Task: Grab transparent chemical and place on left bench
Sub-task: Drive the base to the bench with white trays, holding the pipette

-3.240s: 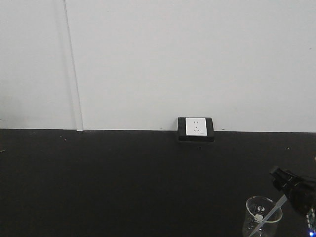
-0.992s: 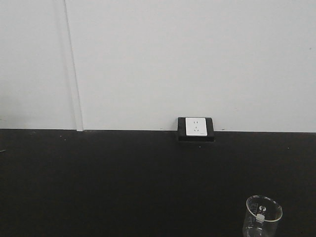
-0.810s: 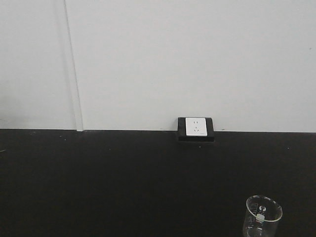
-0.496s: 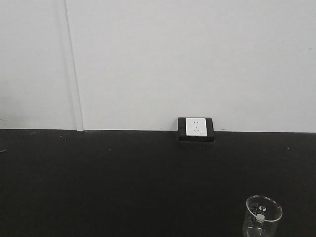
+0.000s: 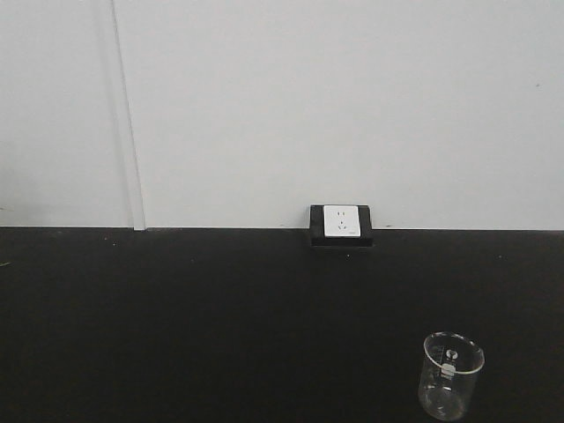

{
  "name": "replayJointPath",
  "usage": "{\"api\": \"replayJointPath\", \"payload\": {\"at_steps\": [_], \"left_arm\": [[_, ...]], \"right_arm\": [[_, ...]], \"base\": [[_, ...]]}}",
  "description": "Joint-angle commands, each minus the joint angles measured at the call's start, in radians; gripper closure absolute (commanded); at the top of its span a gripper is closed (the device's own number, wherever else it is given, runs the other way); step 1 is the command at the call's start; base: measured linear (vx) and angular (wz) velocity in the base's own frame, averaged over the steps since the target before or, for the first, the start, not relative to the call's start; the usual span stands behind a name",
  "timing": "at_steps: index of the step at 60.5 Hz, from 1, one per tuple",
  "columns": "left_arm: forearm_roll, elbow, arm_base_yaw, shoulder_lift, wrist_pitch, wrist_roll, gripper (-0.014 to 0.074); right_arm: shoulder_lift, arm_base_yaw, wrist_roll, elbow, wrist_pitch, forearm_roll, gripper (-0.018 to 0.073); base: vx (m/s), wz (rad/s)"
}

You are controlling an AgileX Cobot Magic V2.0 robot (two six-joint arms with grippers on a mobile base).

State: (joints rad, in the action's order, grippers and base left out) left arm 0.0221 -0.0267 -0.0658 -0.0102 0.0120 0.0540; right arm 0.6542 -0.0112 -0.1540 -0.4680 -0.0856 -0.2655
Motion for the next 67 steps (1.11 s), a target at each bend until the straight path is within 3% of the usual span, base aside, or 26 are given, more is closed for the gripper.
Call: {"api": "replayJointPath", "payload": {"at_steps": [1,40,67], "left_arm": [[0.001,-0.016,-0.002,-0.019,-0.078,-0.008,0.0600],[0.001,-0.016,-0.002,-0.019,-0.078,-0.008,0.0600],[0.001,-0.016,-0.002,-0.019,-0.078,-0.008,0.0600]], "right_arm": [[0.003,0.003,0.003,-0.029,-0.075,0.001,0.0564],[0.003,0.003,0.003,-0.029,-0.076,0.001,0.0564],[0.003,0.003,0.003,-0.029,-0.074,0.001,0.0564]], "base": [[-0.18,-0.07],[-0.31,-0.07],[-0.36,0.18]]}}
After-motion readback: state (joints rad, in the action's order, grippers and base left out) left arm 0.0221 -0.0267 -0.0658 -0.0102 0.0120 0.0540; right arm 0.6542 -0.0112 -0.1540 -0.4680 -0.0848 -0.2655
